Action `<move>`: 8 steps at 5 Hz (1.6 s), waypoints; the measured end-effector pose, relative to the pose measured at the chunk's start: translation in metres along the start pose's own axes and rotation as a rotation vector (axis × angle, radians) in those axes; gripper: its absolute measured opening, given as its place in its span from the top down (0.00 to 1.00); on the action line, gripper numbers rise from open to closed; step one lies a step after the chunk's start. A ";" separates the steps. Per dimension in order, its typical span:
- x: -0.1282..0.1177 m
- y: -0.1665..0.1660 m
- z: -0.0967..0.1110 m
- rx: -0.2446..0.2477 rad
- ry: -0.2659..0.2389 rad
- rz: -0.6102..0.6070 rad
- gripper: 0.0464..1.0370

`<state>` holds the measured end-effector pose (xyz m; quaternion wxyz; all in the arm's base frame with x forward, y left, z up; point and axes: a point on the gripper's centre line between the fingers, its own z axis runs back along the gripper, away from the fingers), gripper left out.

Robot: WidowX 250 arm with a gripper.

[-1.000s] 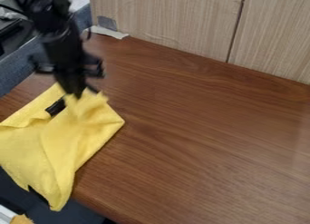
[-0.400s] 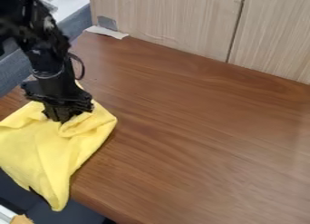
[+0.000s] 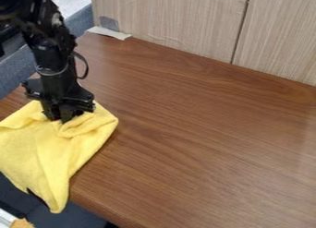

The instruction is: Fold from top to middle

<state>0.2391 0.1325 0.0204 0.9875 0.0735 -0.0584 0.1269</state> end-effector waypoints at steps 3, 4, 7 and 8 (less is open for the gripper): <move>-0.005 -0.002 0.032 -0.095 0.026 -0.045 0.03; -0.007 0.006 0.049 -0.133 0.010 -0.050 0.04; -0.017 0.016 0.098 -0.158 -0.053 -0.068 0.04; -0.017 0.016 0.098 -0.159 -0.052 -0.069 0.04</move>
